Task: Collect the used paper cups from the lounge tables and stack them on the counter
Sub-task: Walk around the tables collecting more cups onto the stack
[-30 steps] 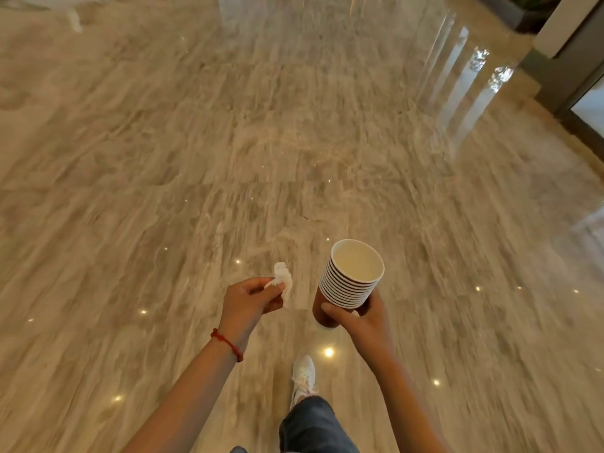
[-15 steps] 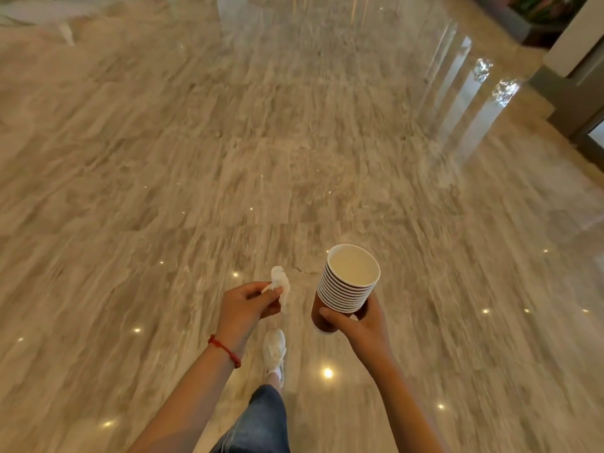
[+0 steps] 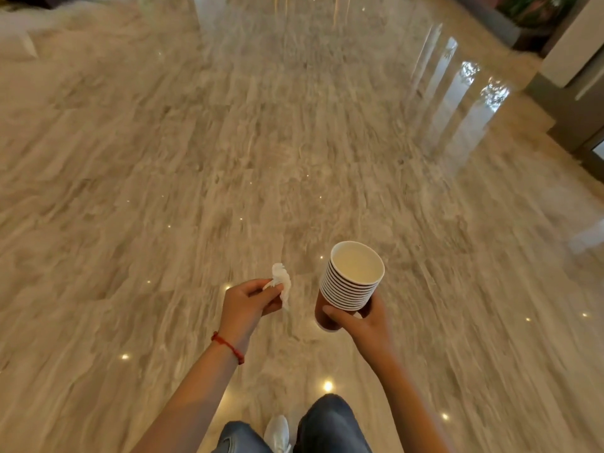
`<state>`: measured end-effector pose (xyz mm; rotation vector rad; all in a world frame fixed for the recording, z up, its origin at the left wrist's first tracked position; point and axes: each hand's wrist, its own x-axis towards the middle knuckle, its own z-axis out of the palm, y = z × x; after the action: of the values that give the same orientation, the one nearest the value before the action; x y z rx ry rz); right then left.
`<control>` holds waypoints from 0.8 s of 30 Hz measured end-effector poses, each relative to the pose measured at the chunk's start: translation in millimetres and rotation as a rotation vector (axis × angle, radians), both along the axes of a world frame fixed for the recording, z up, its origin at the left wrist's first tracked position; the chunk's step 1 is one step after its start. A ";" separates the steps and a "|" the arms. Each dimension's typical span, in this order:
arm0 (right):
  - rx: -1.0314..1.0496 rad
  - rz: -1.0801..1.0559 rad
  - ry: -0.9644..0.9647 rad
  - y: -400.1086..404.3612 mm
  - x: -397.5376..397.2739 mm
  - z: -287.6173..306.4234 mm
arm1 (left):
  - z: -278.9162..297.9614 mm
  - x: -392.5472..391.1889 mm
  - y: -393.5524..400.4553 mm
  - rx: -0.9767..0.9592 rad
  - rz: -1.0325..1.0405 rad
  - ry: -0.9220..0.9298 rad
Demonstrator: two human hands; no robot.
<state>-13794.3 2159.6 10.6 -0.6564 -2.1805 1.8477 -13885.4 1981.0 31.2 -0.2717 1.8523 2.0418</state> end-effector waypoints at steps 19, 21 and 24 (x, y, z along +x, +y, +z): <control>-0.001 0.058 0.040 198.6 -392.4 11.2 | -2.5 -382.6 191.7 -0.001 0.000 0.006; 0.001 0.056 0.041 211.2 -429.8 10.7 | -6.2 -418.2 206.4 -0.007 0.003 -0.010; 0.005 0.063 0.029 229.3 -492.6 3.9 | -15.3 -480.0 229.0 -0.015 -0.010 -0.015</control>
<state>-14286.8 2388.8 14.4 -0.5633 -2.2113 1.8690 -14365.4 2210.0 15.9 -0.2804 1.8571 2.0148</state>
